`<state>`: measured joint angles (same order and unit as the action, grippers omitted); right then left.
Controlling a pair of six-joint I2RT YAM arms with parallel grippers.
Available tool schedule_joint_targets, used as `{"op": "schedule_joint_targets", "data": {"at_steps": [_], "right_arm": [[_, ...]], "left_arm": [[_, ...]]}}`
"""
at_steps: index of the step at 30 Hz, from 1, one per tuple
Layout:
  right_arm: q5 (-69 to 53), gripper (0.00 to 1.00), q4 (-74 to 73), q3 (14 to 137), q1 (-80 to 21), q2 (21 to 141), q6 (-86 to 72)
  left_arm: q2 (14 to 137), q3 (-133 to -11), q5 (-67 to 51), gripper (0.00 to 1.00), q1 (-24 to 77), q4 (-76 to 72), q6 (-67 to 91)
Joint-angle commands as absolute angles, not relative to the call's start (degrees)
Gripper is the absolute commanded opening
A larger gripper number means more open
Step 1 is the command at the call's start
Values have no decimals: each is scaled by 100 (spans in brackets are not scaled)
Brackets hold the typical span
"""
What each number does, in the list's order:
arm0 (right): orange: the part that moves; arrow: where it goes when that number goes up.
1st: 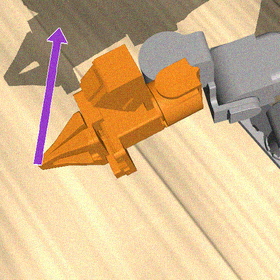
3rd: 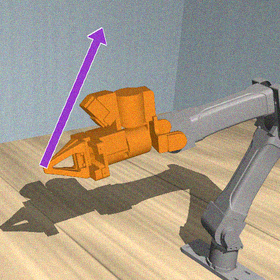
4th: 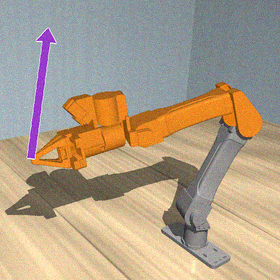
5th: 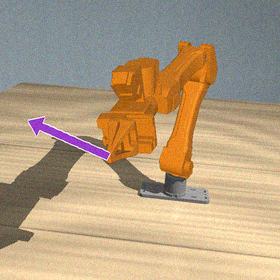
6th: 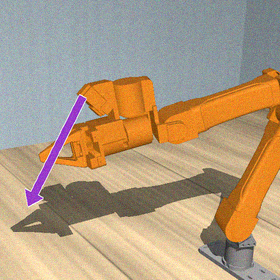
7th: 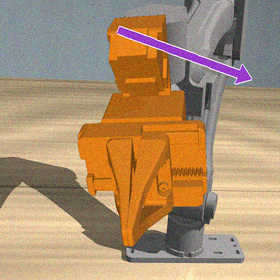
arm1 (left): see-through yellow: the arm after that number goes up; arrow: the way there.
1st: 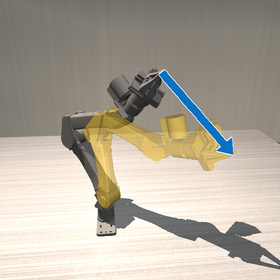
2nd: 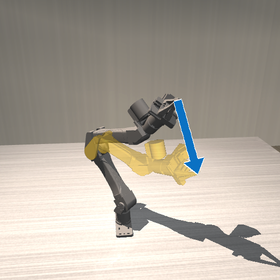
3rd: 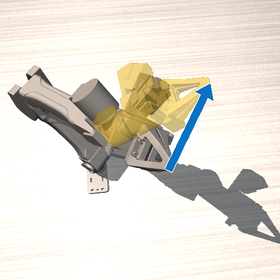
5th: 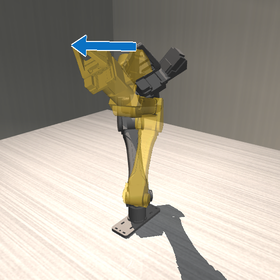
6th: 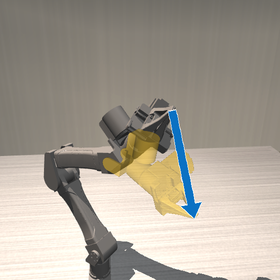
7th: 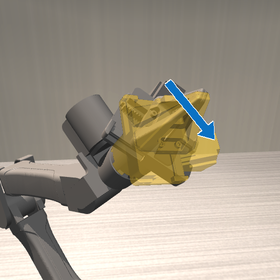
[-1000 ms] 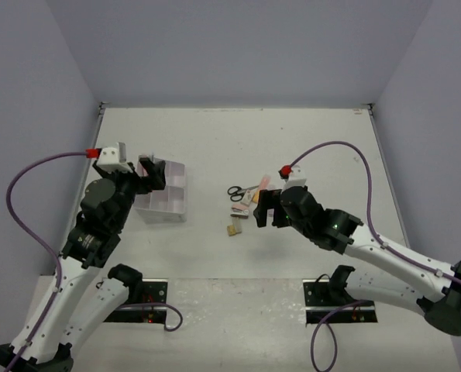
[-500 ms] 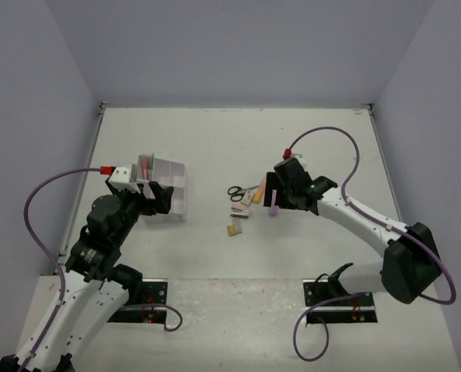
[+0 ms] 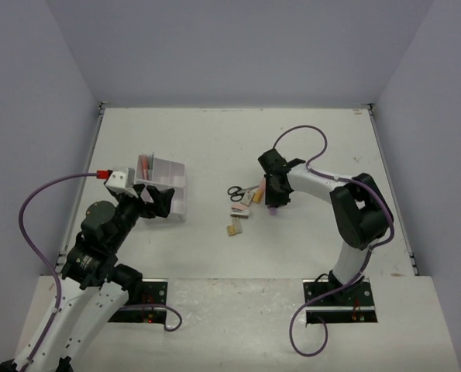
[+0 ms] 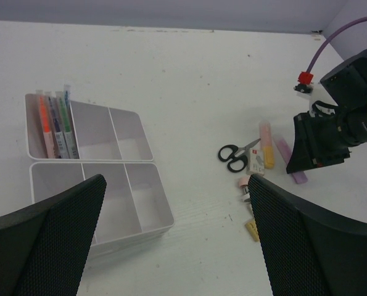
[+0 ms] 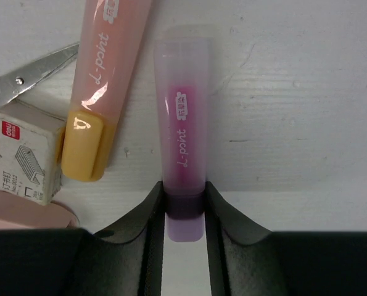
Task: Sort the stationery into containers
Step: Pick up the pen from the center of the board.
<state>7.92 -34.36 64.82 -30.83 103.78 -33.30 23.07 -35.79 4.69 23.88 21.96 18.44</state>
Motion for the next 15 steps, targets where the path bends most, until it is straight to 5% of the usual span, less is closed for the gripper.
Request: {"op": "schedule_joint_targets", "data": {"at_steps": [1, 3, 10, 15], "right_arm": [[721, 10, -3381, 6372, -3059, 10359, -3346], [750, 1, -3367, 6245, -3063, 10192, -3344], [1361, 0, -3402, 5723, -3435, 8357, -3559], [1254, 0, -2453, 5431, -4976, 6892, -3147]], "left_arm": [[2312, -3604, 355, 100, 2435, 2101, 1740], [2316, -3604, 364, 100, 2435, 2101, 1740], [2399, -3743, 317, 100, 2435, 2109, 1818], [2426, -3696, -843, 100, 2435, 1537, 3498]]}}
